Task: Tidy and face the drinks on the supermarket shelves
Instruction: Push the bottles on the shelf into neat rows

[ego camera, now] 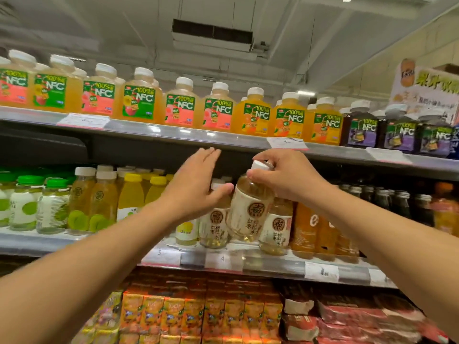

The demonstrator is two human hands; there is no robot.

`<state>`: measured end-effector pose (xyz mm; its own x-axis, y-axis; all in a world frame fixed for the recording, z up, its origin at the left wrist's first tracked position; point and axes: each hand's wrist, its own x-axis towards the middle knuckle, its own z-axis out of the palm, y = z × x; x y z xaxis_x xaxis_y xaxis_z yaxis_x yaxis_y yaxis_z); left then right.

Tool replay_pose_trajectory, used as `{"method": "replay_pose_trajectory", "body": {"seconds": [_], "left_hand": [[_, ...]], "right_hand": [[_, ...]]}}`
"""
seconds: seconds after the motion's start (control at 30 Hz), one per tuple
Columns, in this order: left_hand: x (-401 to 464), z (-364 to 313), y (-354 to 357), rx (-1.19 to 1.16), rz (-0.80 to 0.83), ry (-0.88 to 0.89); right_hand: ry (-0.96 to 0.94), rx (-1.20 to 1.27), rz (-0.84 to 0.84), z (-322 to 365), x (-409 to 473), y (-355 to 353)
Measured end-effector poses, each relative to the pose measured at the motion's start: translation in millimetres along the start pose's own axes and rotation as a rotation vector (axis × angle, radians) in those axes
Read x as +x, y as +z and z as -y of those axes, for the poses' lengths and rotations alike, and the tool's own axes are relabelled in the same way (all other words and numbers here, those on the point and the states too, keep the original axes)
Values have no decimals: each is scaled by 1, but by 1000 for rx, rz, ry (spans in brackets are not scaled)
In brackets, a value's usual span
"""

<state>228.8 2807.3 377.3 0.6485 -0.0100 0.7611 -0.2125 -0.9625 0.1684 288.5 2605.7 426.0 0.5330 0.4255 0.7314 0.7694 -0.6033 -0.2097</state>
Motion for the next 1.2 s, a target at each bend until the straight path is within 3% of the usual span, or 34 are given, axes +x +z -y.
{"method": "replay_pose_trajectory", "body": {"seconds": [0.1, 0.27, 0.47, 0.7, 1.2], "left_hand": [[11, 8, -7, 408, -50, 84], [14, 16, -3, 493, -335, 133], [29, 26, 3, 562, -120, 37], [26, 29, 2, 565, -149, 73], [26, 33, 9, 561, -163, 55]], "right_hand": [[-5, -30, 14, -18, 7, 10], [52, -49, 13, -38, 14, 27], [149, -30, 77, -45, 24, 50], [214, -136, 241, -36, 26, 67], [347, -215, 355, -27, 31, 76]]}}
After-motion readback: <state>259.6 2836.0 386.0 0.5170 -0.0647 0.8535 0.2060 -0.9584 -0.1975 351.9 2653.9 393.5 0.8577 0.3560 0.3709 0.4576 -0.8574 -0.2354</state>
